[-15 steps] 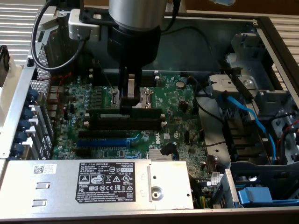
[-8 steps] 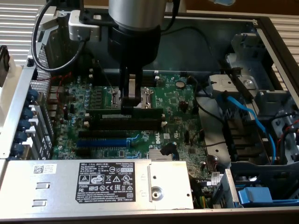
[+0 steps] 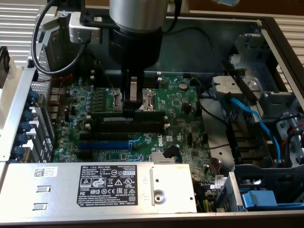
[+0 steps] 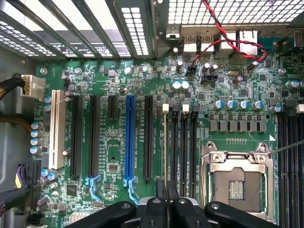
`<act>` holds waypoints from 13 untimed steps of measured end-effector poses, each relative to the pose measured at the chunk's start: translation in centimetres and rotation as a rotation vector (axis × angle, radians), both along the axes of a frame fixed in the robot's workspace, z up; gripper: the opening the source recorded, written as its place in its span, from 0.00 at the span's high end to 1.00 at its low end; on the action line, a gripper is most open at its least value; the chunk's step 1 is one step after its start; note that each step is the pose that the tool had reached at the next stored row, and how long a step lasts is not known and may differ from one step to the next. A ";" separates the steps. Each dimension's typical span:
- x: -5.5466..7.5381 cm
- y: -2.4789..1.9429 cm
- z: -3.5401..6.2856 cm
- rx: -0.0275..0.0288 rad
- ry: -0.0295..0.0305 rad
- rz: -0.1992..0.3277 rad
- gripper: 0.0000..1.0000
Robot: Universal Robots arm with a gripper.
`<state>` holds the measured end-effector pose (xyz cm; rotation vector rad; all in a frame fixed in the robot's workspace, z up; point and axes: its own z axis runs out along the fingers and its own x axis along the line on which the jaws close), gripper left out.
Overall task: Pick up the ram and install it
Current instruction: 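Insert the ram into the slot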
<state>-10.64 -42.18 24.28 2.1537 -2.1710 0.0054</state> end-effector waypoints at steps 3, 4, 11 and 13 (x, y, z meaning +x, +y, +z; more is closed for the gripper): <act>0.0 0.00 -0.09 0.0014 0.0002 0.000 0.88; 0.0 0.00 -0.10 0.0028 0.0002 0.000 0.88; 0.0 -0.16 -0.17 0.0166 0.0001 0.000 0.88; -0.1 -0.28 -0.18 0.0195 0.0001 0.000 0.88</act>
